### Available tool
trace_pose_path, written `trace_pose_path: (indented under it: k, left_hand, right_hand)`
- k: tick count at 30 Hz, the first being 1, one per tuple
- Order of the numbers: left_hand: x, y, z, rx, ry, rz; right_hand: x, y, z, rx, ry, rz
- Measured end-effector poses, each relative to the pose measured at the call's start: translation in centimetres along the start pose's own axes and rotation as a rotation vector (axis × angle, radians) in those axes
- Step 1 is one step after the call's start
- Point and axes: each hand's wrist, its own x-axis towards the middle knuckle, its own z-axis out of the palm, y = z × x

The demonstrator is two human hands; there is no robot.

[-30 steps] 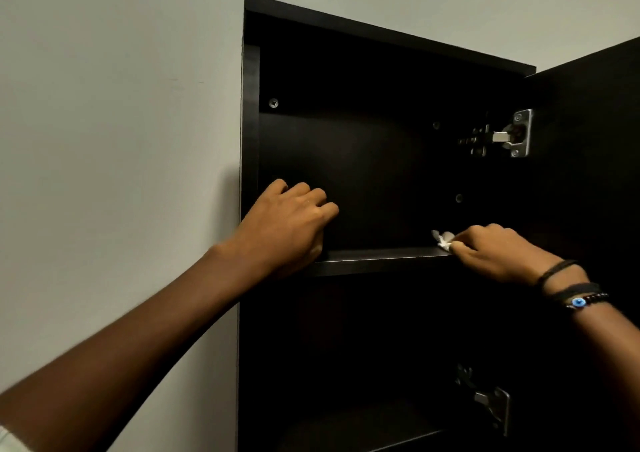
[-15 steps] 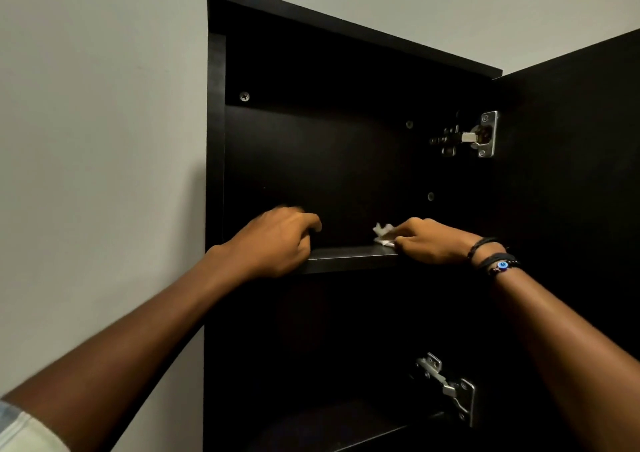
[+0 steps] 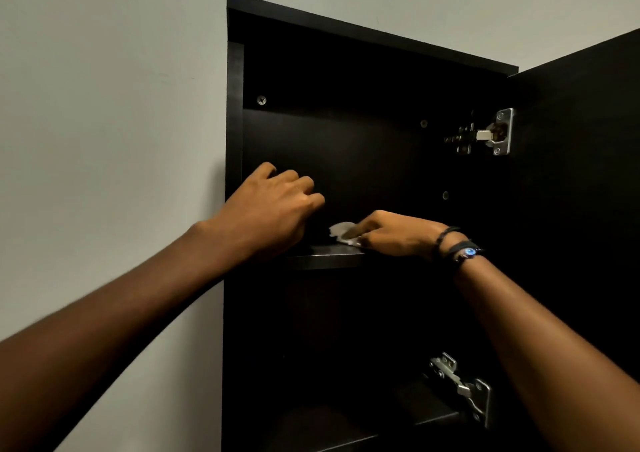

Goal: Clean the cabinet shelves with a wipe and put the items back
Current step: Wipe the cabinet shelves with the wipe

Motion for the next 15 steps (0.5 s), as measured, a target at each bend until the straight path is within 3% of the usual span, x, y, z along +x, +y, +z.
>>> trace_pose_path:
  k: [4,10,12,15]
  left_hand:
    - [0.3,0.2,-0.9,-0.020,-0.008,-0.046]
    - [-1.0,-1.4,-0.1,-0.052,0.012,-0.058]
    - [-1.7,-1.6,0.0,-0.051,0.014,-0.050]
    - [-2.1,-1.1,-0.1,-0.077,0.020,-0.035]
  right_hand:
    - [0.3,-5.1,2.3,0.073,-0.005,-0.192]
    - [-4.2,-4.9,4.6,-0.043,0.216,-0.392]
    - [-5.5,-1.5,4.0,-0.068,0.314,-0.295]
    - [-6.7,4.9,1.8,-0.123,0.370,0.041]
